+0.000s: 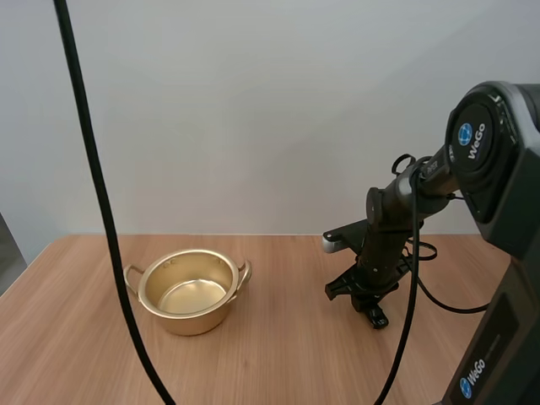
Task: Open the pot, put the car inside, and close it
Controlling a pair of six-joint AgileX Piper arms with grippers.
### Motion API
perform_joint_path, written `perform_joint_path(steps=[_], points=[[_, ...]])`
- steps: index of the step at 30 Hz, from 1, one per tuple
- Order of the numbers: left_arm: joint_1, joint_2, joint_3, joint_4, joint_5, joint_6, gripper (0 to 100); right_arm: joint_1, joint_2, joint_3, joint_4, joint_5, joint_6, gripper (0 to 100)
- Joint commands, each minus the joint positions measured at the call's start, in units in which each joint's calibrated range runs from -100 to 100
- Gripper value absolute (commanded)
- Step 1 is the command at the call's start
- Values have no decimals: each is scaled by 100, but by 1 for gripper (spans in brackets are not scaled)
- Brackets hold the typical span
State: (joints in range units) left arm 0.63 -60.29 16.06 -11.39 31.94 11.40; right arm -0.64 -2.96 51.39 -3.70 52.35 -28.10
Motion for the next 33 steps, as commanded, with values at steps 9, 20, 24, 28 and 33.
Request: perform_joint_path(steps=[9, 20, 24, 28, 33], points=[[0, 9, 6, 15, 1, 58, 0, 0, -909, -291, 142, -225, -155, 0], [0, 9, 6, 15, 1, 58, 0, 23, -2936, -1870, 2244, 494, -1569, 0], [0, 9, 6, 15, 39, 59, 0, 184, -3218, -2623, 3075, 1583, -1797, 0], [0, 9, 6, 15, 252, 59, 0, 508, -3197, -2935, 3768, 2285, -2136, 0], [0, 9, 6, 136, 323, 66, 0, 806, -3020, -2935, 4358, 2642, -2629, 0]])
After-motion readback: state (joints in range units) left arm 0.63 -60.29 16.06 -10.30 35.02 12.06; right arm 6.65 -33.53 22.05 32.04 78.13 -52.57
